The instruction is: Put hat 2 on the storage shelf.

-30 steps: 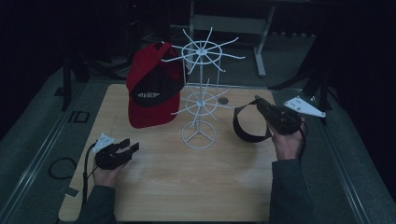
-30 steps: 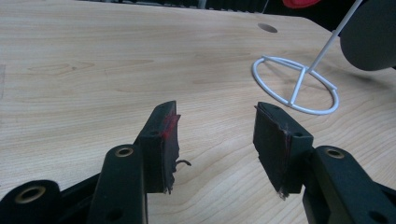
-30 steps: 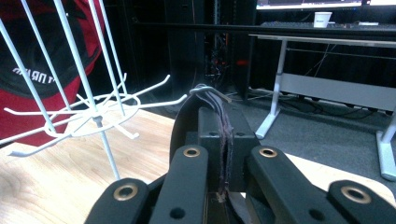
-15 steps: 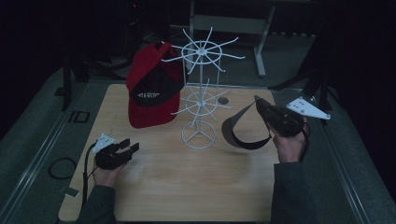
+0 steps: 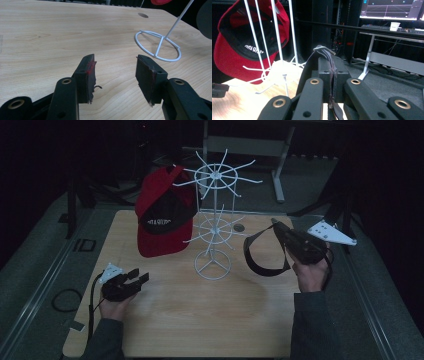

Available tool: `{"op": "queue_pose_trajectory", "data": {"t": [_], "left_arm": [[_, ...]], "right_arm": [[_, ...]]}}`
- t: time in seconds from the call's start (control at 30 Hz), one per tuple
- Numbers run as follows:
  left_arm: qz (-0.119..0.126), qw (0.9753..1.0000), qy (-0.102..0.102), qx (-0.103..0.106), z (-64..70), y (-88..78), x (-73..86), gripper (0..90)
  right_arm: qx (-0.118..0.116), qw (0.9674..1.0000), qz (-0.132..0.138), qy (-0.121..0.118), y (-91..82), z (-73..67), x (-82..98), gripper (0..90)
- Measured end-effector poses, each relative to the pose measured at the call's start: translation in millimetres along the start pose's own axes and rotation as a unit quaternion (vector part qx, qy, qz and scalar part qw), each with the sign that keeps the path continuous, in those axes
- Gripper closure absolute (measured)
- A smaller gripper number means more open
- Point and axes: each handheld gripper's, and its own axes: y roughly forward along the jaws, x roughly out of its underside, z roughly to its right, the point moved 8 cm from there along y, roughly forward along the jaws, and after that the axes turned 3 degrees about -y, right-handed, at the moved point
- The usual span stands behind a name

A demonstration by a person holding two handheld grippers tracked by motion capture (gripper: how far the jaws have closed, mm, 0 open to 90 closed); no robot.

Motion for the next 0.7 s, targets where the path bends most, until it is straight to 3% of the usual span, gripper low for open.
{"op": "queue_pose_trajectory", "data": {"t": [0.7], "left_arm": [[0.000, 1.0000, -0.001, 0.000, 0.1, 0.3, 0.0, 50.7]], "right_arm": [[-0.019, 0.9994, 0.028, -0.006, 1.3, -9.7, -31.8, 88.2]]}}
